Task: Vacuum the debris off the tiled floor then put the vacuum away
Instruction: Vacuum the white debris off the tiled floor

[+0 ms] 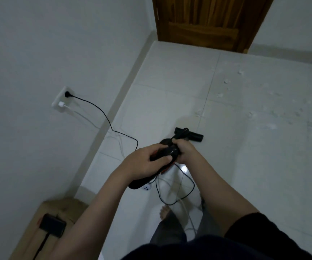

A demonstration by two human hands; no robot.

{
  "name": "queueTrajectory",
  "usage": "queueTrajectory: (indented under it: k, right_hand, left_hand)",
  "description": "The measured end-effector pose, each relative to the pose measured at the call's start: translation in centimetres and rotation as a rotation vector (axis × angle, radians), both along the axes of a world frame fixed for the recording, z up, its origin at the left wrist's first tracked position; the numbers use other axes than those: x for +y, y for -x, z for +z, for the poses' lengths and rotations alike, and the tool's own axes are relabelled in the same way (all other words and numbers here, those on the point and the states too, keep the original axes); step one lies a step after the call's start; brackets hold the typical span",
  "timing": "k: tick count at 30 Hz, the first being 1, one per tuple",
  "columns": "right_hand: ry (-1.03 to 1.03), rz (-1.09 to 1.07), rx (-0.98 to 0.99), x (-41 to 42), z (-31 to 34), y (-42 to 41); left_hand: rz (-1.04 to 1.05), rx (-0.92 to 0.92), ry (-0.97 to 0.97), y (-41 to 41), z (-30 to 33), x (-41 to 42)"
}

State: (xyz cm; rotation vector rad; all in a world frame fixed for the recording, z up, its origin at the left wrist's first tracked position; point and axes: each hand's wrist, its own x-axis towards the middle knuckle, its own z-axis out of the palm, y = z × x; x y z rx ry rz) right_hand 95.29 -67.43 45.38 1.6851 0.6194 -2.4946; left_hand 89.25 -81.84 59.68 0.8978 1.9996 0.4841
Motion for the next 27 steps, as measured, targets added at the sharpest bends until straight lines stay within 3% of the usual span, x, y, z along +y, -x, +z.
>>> queueTrajectory:
  k: [6, 14, 23, 27]
  right_hand:
    - [-0.074, -0.053, -0.13, -2.8, -3.0, -0.4]
    - [-0.143, -0.089, -0.132, -5.0, -5.7, -3.3]
    - [-0.299, 0.002, -0.175, -4.2, -6.0, -4.9]
    - [-0.32, -0.008, -0.161, -3.8, -6.2, -4.8]
  left_hand:
    - [0.003, -0.157, 0.089, -0.9, -3.0, -2.5]
    - [0.123, -0.478, 0.18, -3.9, -6.8, -3.0]
    - [0.265, -0.573, 0.125, -7.0, -7.9, -2.1]
    - [0.279, -0.534, 0.099, -7.1, -8.6, -1.7]
